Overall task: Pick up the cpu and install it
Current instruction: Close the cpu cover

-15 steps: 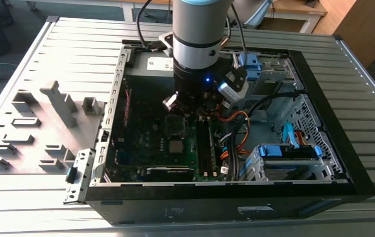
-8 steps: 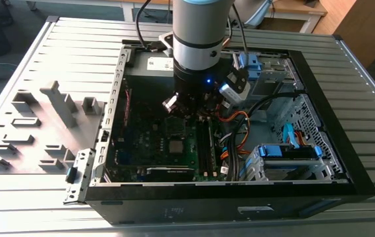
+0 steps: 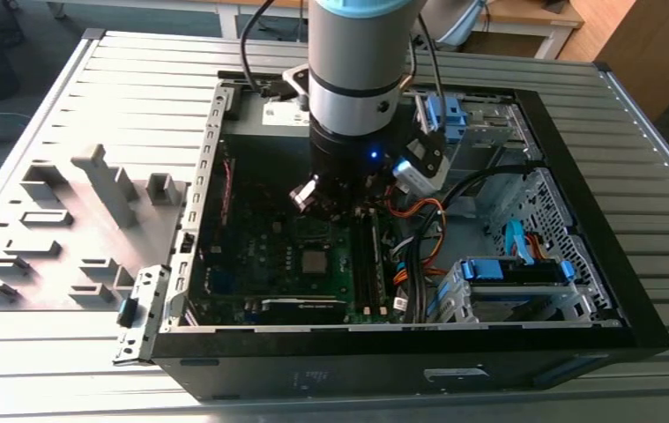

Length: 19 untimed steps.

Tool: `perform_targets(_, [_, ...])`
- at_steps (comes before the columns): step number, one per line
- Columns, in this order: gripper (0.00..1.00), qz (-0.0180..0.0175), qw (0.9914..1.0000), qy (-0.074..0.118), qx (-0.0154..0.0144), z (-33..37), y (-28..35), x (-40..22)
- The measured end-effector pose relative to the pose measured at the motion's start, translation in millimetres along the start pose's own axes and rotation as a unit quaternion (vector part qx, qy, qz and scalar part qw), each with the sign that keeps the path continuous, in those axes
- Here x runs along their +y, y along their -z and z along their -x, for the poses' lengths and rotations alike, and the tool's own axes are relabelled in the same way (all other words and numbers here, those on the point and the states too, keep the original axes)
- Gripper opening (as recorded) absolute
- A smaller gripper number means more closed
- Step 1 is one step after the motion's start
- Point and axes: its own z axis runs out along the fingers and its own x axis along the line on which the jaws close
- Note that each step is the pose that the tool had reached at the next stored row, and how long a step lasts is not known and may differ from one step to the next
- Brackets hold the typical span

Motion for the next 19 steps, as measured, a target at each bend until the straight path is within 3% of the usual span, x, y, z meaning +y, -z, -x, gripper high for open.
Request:
perform_targets(11, [0.11, 0.0000, 1.00000, 0.000, 0.0001, -9.8, 0.3, -15.6])
perform_targets(19, [0.11, 0.0000, 1.00000, 0.000, 0.0000, -13.2, 0.4, -21.3])
